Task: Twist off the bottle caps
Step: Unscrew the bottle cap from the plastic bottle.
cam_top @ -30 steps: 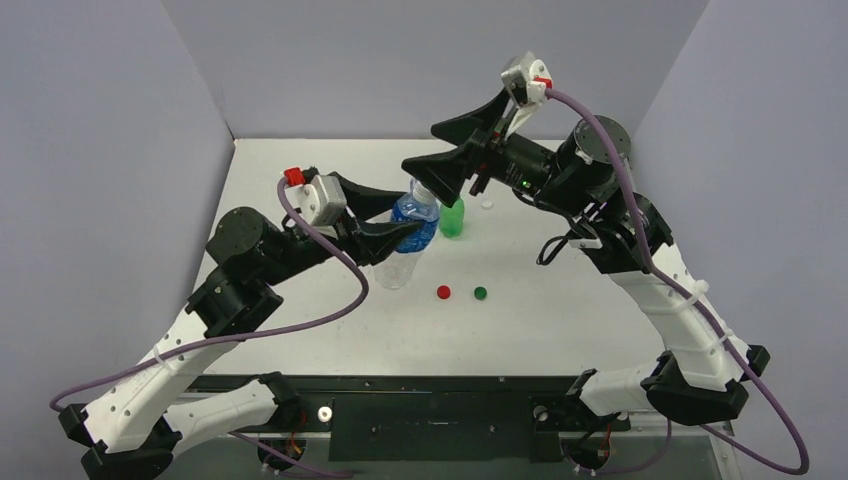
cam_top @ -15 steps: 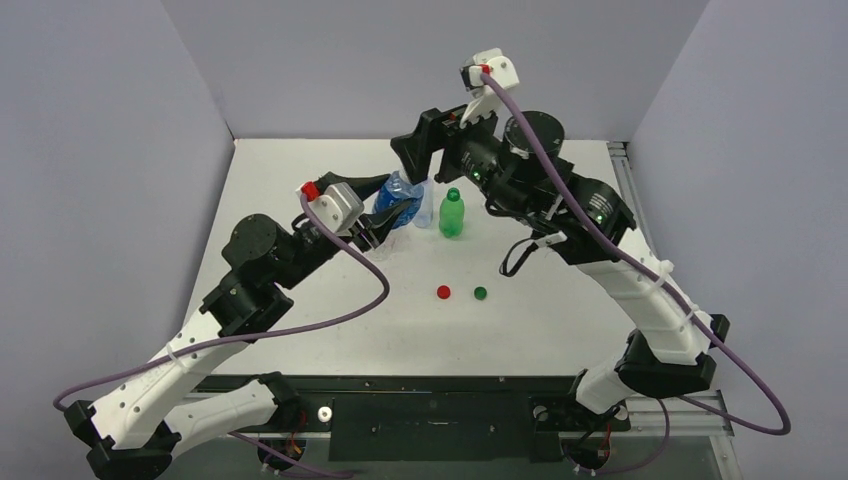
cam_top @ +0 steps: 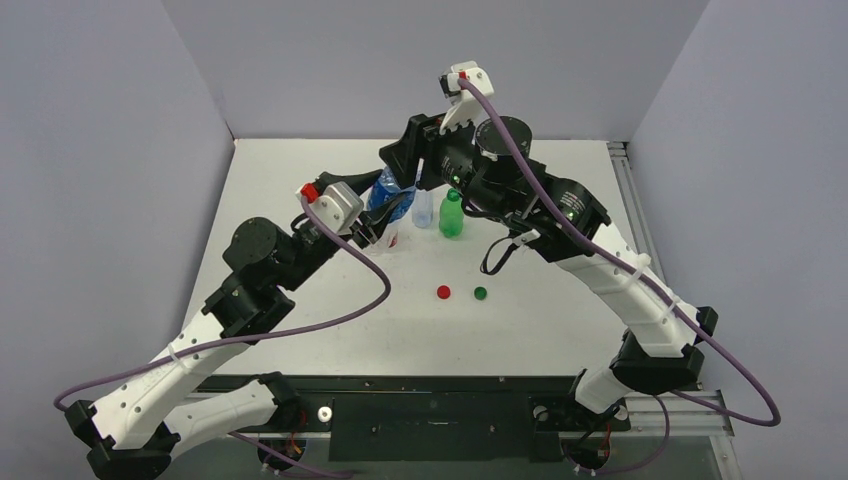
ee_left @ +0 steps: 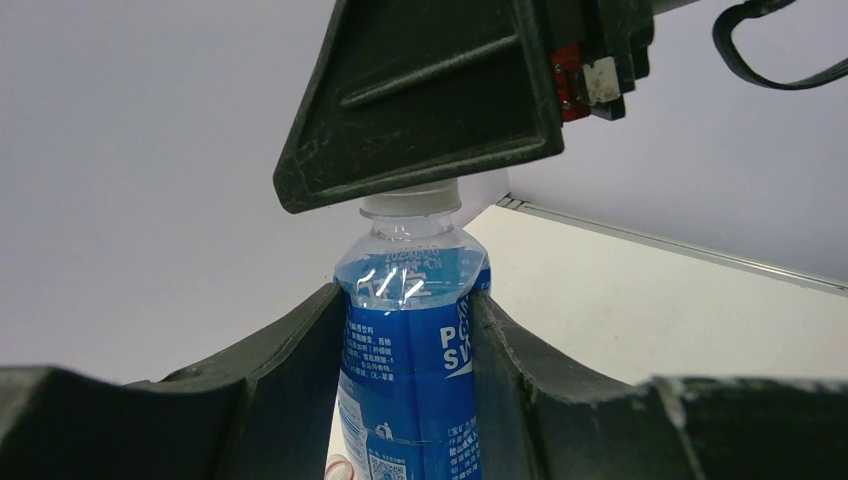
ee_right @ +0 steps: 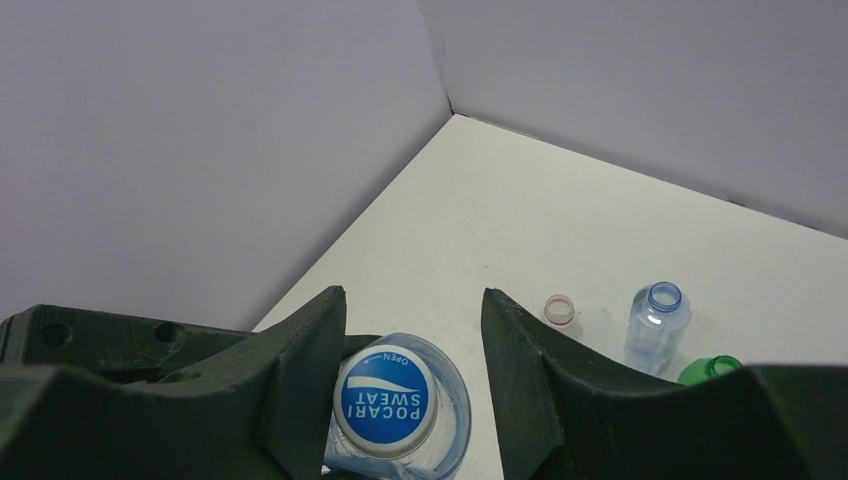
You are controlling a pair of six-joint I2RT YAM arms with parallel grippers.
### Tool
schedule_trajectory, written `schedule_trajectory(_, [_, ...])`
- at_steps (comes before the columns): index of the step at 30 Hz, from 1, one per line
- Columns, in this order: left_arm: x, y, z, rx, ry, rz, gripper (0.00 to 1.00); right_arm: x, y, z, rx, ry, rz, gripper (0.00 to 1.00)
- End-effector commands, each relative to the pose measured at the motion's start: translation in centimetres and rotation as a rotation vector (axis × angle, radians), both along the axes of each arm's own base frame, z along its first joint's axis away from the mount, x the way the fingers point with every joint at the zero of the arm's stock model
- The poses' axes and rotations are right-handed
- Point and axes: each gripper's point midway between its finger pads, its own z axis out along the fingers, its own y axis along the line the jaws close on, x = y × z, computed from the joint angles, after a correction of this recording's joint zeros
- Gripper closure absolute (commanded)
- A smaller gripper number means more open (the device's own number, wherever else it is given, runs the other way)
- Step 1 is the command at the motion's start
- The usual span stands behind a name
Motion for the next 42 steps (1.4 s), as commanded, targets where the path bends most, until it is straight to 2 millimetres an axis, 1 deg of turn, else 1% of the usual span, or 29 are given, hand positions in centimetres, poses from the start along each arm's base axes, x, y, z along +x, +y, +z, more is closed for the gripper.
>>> schedule_trajectory(1, [0.2, 1.2, 2.5, -0.073, -0.061, 0.054, 1.0, -1.1, 0.4, 1.7, 0.08, -0.009, 0.045, 0.53])
schedule_trajectory(3, [0.2, 1.3, 2.6, -0.075, -0.064, 0.06, 1.0, -1.1, 0.7, 1.5, 0.084, -0.003, 0.052, 0.53])
schedule_trajectory(6, [0.4, 1.3, 2.5, -0.074, -0.063, 0.068, 1.0, -1.2, 0.9, 1.6, 0.089, -0.006, 0.055, 0.59])
schedule_trajectory(8, [0.5, 1.4, 2.4, -0.074, -0.06, 0.075, 1.0, -1.2, 1.0, 1.6, 0.088, -0.011, 0.048, 0.67])
schedule_trajectory(9, [0.5, 1.4, 2.5, -0.076, -0.059, 0.075, 1.0, -1.1, 0.8, 1.7, 0.089, -0.015, 0.04, 0.75])
schedule_trajectory(10, [0.5, 1.4, 2.5, -0.076, -0.058, 0.075, 1.0, -1.2, 0.8, 1.7, 0.089, -0.018, 0.038, 0.79])
schedule_trajectory(11, [0.4, 1.4, 2.5, -0.079, -0.056, 0.073, 1.0, -1.1, 0.7, 1.8, 0.088, -0.024, 0.029, 0.89])
schedule_trajectory(12, [0.4, 1.4, 2.6, -0.081, -0.055, 0.073, 1.0, -1.2, 0.7, 1.9, 0.089, -0.028, 0.028, 0.93])
schedule_trajectory(13, [0.4, 1.4, 2.6, -0.085, -0.05, 0.07, 1.0, -1.1, 0.5, 2.1, 0.087, -0.037, 0.018, 1.0])
schedule_trajectory(17, [0.3, 1.1, 3.0, -0.119, -0.005, 0.047, 1.0, -1.5, 0.3, 2.8, 0.088, -0.081, 0.027, 1.0])
schedule_trajectory(18, [0.0, 0.9, 3.5, -0.134, 0.003, 0.03, 1.0, -1.7, 0.5, 2.9, 0.089, -0.099, 0.044, 1.0])
schedule_trajectory(19, [-0.2, 0.7, 3.4, -0.157, 0.041, 0.008, 1.0, -2.4, 0.5, 3.4, 0.081, -0.133, 0.085, 1.0])
schedule_trajectory(20, [-0.8, 0.4, 4.0, -0.191, 0.068, -0.039, 1.0, -2.6, 0.7, 3.5, 0.082, -0.155, 0.104, 1.0])
schedule_trajectory(21, [-1.3, 0.1, 4.0, -0.2, 0.095, -0.07, 1.0, -3.6, 0.7, 4.0, 0.072, -0.197, 0.159, 1.0])
schedule_trajectory(22, [-2.3, -0.3, 4.6, -0.23, 0.125, -0.146, 1.0, -4.0, 1.0, 4.2, 0.07, -0.219, 0.204, 1.0])
schedule_trajectory(23, [-2.9, -0.6, 4.7, -0.237, 0.143, -0.187, 1.0, -6.1, 1.5, 4.7, 0.075, -0.26, 0.331, 1.0])
schedule_trajectory(24, [-4.4, -1.3, 5.2, -0.245, 0.167, -0.285, 1.0, -7.7, 2.1, 4.9, 0.084, -0.289, 0.449, 1.0])
schedule_trajectory(25, [-5.1, -1.5, 5.4, -0.244, 0.181, -0.333, 1.0, -8.2, 1.6, 5.4, 0.102, -0.307, 0.489, 1.0])
schedule_trajectory(26, [-6.8, -2.1, 5.7, -0.24, 0.205, -0.434, 1.0, -10.1, 1.9, 5.8, 0.126, -0.331, 0.606, 1.0])
schedule_trajectory(27, [-7.6, -2.4, 5.8, -0.23, 0.217, -0.484, 1.0, -10.5, 1.5, 6.2, 0.154, -0.322, 0.647, 1.0])
schedule_trajectory(28, [-9.2, -2.8, 6.0, -0.21, 0.23, -0.572, 1.0, -12.3, 1.4, 6.8, 0.184, -0.347, 0.757, 1.0])
schedule_trajectory(29, [-10.0, -3.0, 6.0, -0.196, 0.238, -0.614, 1.0, -12.8, 1.1, 7.1, 0.218, -0.312, 0.8, 1.0])
schedule_trajectory(30, [-11.0, -3.2, 6.0, -0.177, 0.25, -0.673, 1.0, -14.3, 0.8, 7.6, 0.256, -0.307, 0.897, 1.0])
schedule_trajectory(32, [-11.8, -3.4, 6.0, -0.159, 0.258, -0.717, 1.0, -15.7, 0.4, 7.9, 0.284, -0.309, 0.984, 1.0])
schedule_trajectory(34, [-12.0, -3.5, 5.9, -0.149, 0.259, -0.732, 1.0, -16.8, 0.1, 7.7, 0.281, -0.304, 1.044, 1.0])
schedule_trajectory(38, [-12.1, -3.7, 5.4, -0.13, 0.268, -0.757, 1.0, -18.0, -0.7, 7.5, 0.263, -0.315, 1.108, 1.0])
schedule_trajectory(40, [-12.0, -3.8, 5.1, -0.121, 0.27, -0.755, 1.0, -17.7, -1.1, 7.4, 0.256, -0.319, 1.084, 1.0])
schedule_trajectory(41, [-11.7, -3.8, 4.9, -0.117, 0.268, -0.743, 1.0, -17.0, -1.2, 7.1, 0.242, -0.301, 1.054, 1.0])
schedule_trajectory(42, [-11.3, -3.8, 4.6, -0.106, 0.253, -0.724, 1.0, -16.0, -1.4, 7.4, 0.235, -0.322, 0.987, 1.0])
